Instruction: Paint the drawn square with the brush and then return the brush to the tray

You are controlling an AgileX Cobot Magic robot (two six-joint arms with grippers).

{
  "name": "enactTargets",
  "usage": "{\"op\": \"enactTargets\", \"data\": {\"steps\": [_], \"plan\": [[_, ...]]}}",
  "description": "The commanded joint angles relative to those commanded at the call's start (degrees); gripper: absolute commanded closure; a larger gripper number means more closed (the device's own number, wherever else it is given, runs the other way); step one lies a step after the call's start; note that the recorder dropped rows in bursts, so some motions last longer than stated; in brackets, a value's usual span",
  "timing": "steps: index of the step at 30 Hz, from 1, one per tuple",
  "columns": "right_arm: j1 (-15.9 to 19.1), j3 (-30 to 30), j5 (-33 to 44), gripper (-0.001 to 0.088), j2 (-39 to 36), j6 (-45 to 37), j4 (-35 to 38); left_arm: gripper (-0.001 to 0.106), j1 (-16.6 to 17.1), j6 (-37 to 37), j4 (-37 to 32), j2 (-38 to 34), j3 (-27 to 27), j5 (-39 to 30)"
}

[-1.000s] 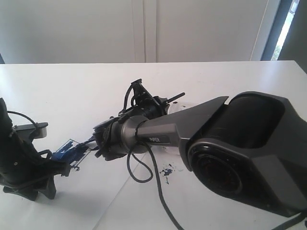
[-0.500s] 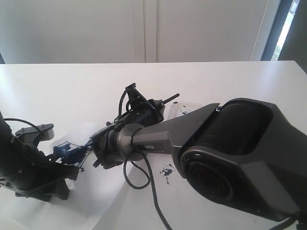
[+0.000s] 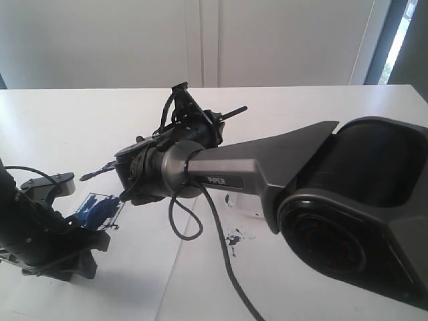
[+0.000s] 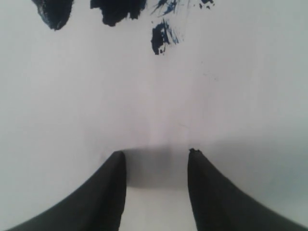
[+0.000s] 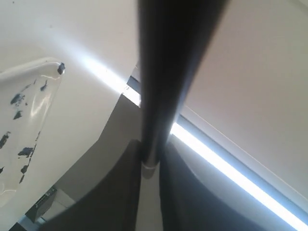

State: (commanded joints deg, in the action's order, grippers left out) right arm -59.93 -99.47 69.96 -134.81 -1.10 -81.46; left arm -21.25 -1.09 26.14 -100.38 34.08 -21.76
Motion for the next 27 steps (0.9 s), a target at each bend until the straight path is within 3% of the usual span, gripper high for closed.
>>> {"op": "enactTargets", "data": {"steps": [27], "plan": [[0.4,0.7,0.0,0.0868,-5.9,-0.3,2.7,0.057,0.0,-0.2,0.0,0.0,0.0,0.1]]}}
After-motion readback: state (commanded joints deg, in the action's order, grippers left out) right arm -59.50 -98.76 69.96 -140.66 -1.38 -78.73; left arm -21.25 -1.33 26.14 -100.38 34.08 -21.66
